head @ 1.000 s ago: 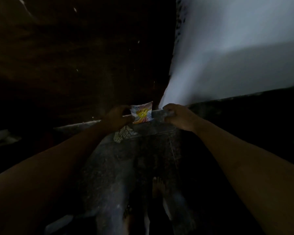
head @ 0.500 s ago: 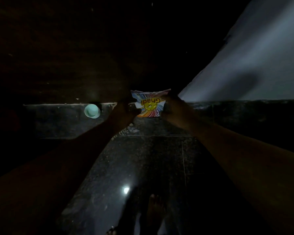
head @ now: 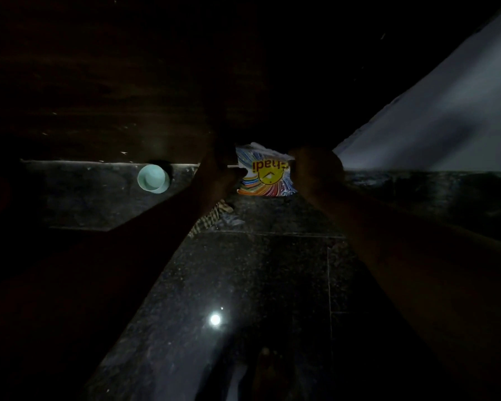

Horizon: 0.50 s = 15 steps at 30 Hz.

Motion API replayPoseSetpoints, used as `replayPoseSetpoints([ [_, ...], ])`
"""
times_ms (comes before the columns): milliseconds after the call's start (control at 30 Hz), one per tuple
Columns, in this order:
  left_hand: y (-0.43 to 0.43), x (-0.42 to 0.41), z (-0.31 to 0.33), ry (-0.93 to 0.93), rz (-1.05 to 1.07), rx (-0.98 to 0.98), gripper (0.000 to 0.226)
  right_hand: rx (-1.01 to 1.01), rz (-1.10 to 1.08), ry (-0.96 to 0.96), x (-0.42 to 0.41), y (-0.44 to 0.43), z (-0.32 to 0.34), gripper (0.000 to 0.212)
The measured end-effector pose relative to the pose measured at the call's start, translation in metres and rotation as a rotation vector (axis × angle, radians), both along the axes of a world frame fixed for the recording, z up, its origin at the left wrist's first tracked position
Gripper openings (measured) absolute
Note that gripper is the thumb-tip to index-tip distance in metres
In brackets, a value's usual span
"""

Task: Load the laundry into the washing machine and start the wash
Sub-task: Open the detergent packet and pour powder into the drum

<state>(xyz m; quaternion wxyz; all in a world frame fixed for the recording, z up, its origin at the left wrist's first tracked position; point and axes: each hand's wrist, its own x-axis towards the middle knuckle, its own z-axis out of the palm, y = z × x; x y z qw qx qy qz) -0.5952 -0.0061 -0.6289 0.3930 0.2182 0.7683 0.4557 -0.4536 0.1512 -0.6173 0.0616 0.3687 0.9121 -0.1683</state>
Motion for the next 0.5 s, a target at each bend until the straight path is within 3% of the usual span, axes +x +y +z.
replayPoseSetpoints([
  [100,-0.008,0.006,0.012,-0.025,-0.030,-0.020,0.075,-0.074,-0.022,0.101,0.007,-0.004,0.009,0.033],
  [200,-0.014,0.014,0.033,0.075,-0.106,-0.052,0.072,-0.158,0.052,0.119,0.023,-0.013,0.026,0.031],
  [300,-0.022,0.024,0.058,0.161,-0.220,-0.130,0.083,-0.191,0.076,0.123,0.041,-0.030,0.053,0.024],
  [500,-0.037,0.054,0.147,0.318,-0.392,-0.199,0.050,-0.268,0.018,0.254,0.069,-0.066,0.160,0.022],
])
